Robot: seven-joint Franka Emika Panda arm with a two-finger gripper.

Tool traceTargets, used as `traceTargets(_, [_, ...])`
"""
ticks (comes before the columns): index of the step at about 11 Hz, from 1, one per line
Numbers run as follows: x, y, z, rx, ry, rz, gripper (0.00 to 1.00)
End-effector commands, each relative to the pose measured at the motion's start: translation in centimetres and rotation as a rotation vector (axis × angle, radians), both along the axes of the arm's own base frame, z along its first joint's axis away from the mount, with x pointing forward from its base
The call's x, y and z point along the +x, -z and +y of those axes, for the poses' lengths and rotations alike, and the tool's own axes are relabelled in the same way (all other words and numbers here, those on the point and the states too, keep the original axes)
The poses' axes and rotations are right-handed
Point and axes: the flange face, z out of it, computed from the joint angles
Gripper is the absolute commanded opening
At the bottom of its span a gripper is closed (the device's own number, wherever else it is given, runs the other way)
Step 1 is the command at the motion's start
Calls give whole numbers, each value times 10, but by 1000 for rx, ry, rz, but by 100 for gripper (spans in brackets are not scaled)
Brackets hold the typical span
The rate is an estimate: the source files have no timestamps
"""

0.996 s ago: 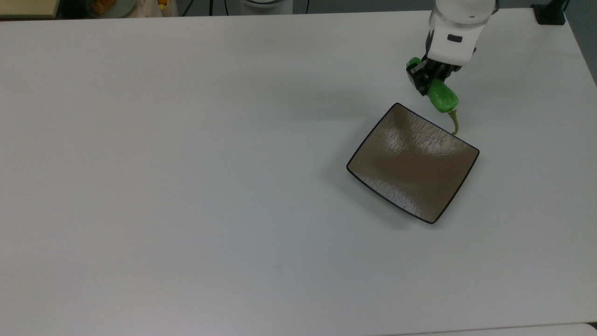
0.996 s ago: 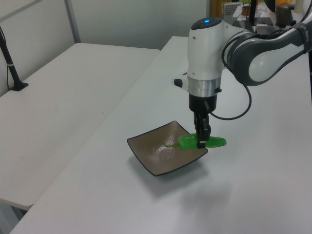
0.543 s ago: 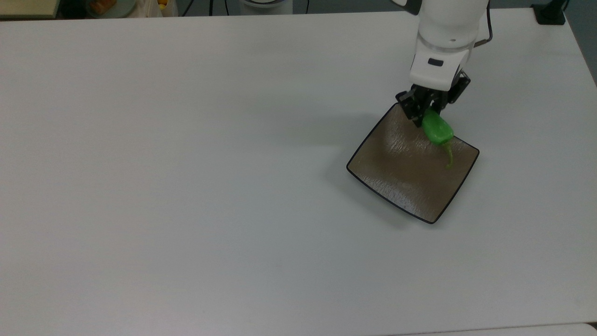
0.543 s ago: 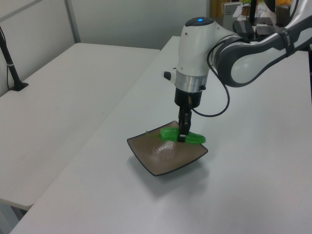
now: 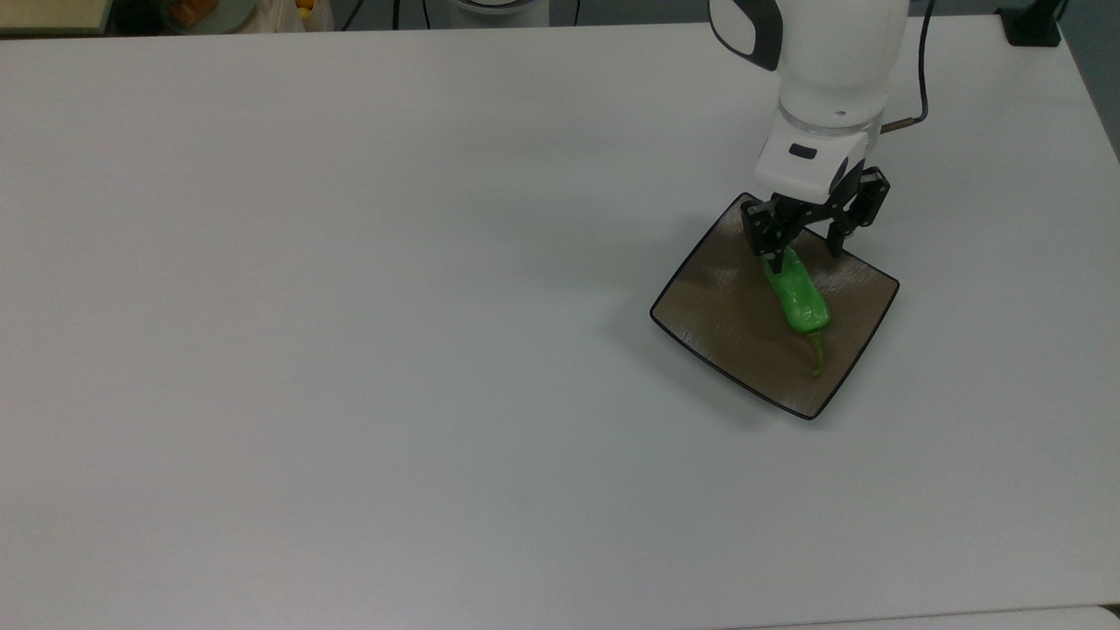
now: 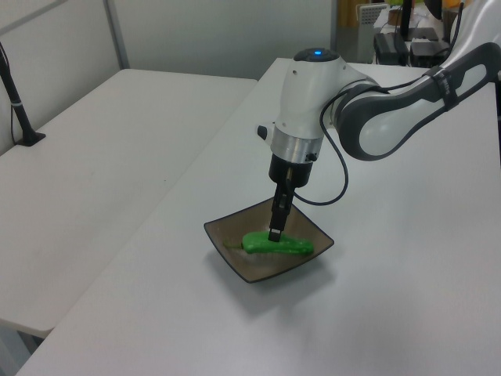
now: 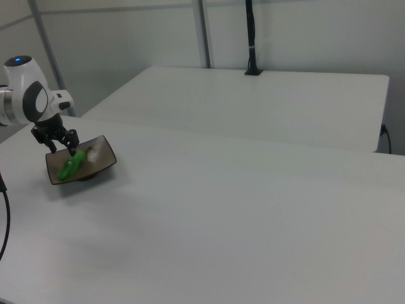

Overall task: Chili peppers are placed on a ceramic plate
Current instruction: 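Lower the chili pepper onto the plate and open the gripper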

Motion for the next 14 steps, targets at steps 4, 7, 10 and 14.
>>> traceTargets(4, [5,-17,-7,0,25,-13,100])
traceTargets(7, [-10,-32,-46,-142,-30,127,100])
traceTargets(10, [-25,-42,-103,-343,-23,280,100])
traceTargets(14, [-31,-92,-207,-339,136,296,100])
